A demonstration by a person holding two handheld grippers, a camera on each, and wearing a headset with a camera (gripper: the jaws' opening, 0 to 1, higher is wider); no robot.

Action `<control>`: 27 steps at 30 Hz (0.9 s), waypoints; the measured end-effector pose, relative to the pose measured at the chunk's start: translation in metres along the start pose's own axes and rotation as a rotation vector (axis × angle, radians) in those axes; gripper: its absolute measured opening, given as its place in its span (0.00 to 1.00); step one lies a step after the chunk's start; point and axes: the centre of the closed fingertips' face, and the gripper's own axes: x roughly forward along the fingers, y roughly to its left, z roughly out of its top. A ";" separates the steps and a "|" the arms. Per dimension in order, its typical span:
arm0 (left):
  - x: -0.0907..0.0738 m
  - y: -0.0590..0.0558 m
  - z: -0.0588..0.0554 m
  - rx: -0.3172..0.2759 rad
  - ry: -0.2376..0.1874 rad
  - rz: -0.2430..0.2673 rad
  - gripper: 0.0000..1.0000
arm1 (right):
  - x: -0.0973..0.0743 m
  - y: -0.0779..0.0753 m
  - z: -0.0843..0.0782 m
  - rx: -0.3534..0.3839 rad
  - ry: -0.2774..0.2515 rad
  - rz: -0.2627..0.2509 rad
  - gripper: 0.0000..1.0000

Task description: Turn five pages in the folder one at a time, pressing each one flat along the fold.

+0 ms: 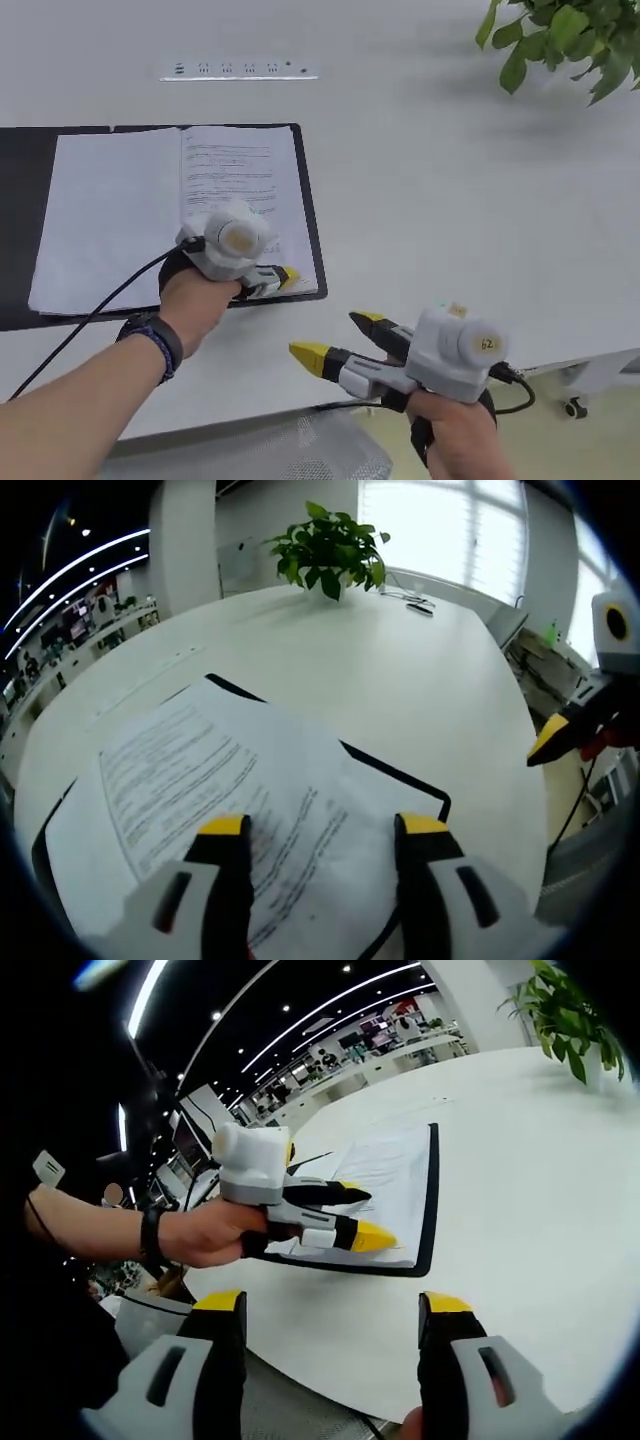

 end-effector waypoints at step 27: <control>-0.012 0.003 -0.006 -0.125 -0.043 -0.015 0.43 | 0.092 -0.050 0.075 0.088 -0.092 0.059 0.59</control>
